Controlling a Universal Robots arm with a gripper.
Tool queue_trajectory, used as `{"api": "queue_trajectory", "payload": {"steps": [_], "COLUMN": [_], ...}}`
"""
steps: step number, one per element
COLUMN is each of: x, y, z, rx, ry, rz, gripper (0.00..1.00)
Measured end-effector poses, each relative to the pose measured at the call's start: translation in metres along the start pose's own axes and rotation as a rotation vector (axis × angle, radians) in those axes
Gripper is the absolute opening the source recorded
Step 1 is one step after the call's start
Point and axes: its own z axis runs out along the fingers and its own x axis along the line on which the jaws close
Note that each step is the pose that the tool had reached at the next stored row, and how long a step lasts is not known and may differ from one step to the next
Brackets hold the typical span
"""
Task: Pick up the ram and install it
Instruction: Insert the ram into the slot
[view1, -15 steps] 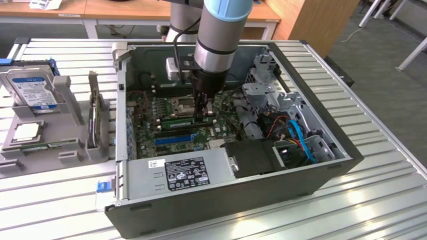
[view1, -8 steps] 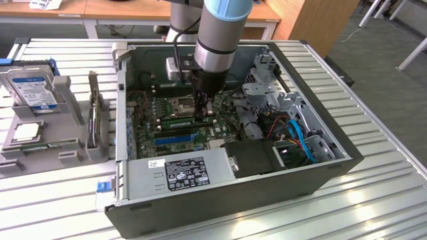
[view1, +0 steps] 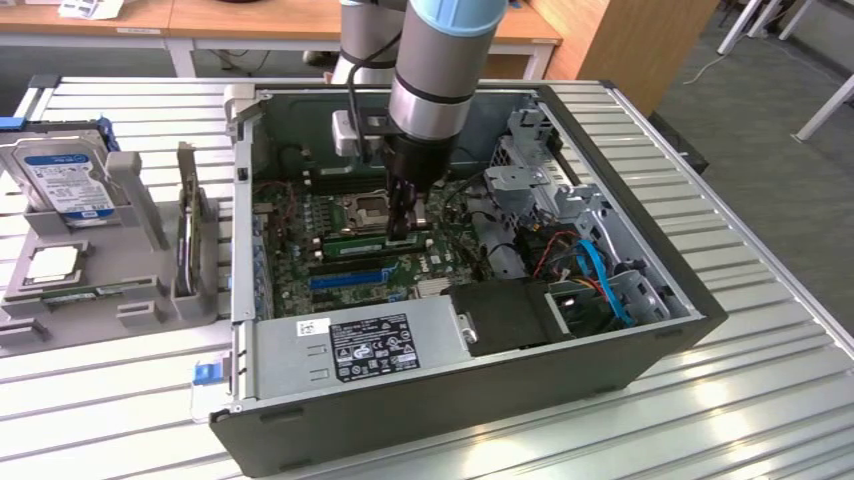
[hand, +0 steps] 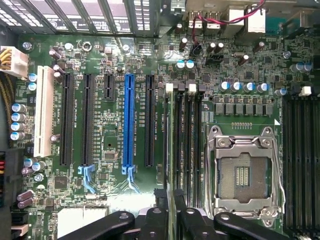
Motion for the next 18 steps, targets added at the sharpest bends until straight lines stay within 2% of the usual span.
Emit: {"api": "queue_trajectory", "payload": {"steps": [8, 18], "x": [0.0, -0.001], "y": [0.0007, 0.0019], "z": [-0.0116, -0.0341], "rx": [0.0, 0.0], "ry": [-0.0002, -0.0009], "rz": [0.0, 0.0], "gripper": [0.18, 0.18]}}
